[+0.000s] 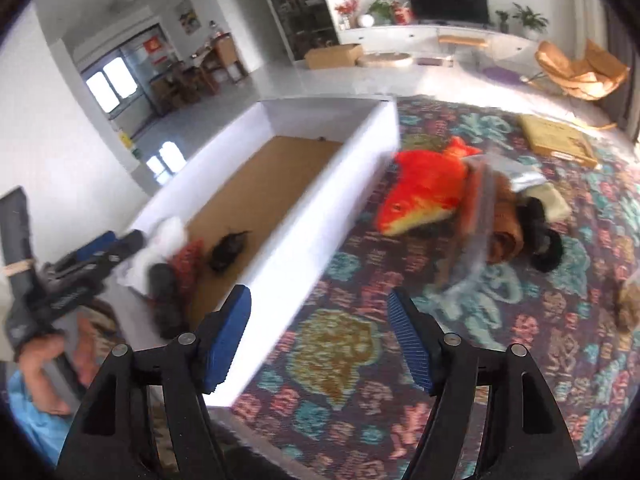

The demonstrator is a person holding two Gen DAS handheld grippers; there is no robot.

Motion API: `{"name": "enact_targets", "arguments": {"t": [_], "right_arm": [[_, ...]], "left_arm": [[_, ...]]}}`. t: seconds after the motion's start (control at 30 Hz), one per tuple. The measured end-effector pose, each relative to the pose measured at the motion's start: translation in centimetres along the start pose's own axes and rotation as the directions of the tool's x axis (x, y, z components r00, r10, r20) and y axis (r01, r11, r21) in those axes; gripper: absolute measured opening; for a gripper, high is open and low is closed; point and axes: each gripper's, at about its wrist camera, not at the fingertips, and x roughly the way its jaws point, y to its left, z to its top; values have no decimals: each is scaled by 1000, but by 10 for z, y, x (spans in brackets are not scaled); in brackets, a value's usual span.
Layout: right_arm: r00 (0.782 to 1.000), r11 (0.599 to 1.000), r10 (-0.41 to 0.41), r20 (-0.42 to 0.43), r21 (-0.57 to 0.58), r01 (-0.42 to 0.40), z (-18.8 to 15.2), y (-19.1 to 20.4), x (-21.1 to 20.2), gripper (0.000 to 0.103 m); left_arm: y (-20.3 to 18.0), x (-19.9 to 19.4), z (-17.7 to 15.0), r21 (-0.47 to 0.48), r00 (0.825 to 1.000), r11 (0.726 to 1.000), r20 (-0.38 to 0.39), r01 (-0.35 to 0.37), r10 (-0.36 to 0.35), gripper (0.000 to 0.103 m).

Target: Organize soft objects

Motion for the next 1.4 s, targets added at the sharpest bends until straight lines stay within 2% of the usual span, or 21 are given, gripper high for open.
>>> {"name": "enact_targets", "arguments": {"t": [0.07, 0.13, 0.2, 0.27, 0.37, 0.43, 0.47, 0.53, 0.6, 0.67, 0.73, 0.87, 0.93, 1.4], "right_arm": [[993, 991, -121, -16, 64, 121, -23, -43, 7, 74], [976, 965, -216, -27, 143, 218, -47, -85, 12, 74], [953, 925, -302, -35, 229, 302, -67, -123, 13, 74], [925, 878, -376, -45, 300, 372, -84, -153, 11, 74], [891, 834, -451, -42, 335, 438, -99, -180, 5, 74], [866, 809, -499, -23, 346, 476, -110, -189, 1, 74], [862, 788, -505, -33, 391, 476, -115, -196, -1, 74], [885, 778, -466, -23, 466, 422, -119, -209, -4, 74], [869, 754, -493, -33, 481, 447, -121, -214, -5, 74], [860, 757, -509, -41, 454, 470, -118, -211, -1, 78], [840, 757, -539, -63, 402, 515, -113, -205, 7, 82], [852, 762, -521, -58, 419, 494, -113, -208, 6, 84], [847, 761, -528, -62, 408, 504, -112, -207, 7, 85], [848, 761, -526, -61, 411, 501, -111, -207, 7, 85]], "left_arm": [[-45, 0, -10, 54, 991, 990, -25, 134, -133, 91], [-92, 5, -27, 113, 967, 962, -78, 250, -242, 97], [-133, 21, -46, 159, 937, 929, -157, 335, -311, 100], [-168, 50, -69, 209, 919, 905, -225, 369, -323, 100], [-189, 93, -93, 280, 937, 912, -268, 299, -225, 100], [-192, 116, -102, 292, 941, 915, -271, 279, -201, 100], [-194, 127, -102, 292, 941, 915, -274, 280, -200, 100], [-198, 147, -102, 301, 942, 914, -275, 273, -190, 100], [-201, 159, -101, 318, 950, 916, -265, 246, -163, 100], [-206, 165, -100, 334, 955, 914, -260, 230, -145, 100], [-205, 163, -101, 350, 957, 911, -261, 219, -130, 101], [-210, 164, -103, 364, 957, 907, -265, 211, -116, 103], [-210, 164, -103, 364, 957, 907, -265, 212, -117, 103], [-210, 164, -103, 365, 957, 907, -265, 212, -117, 103]]}}
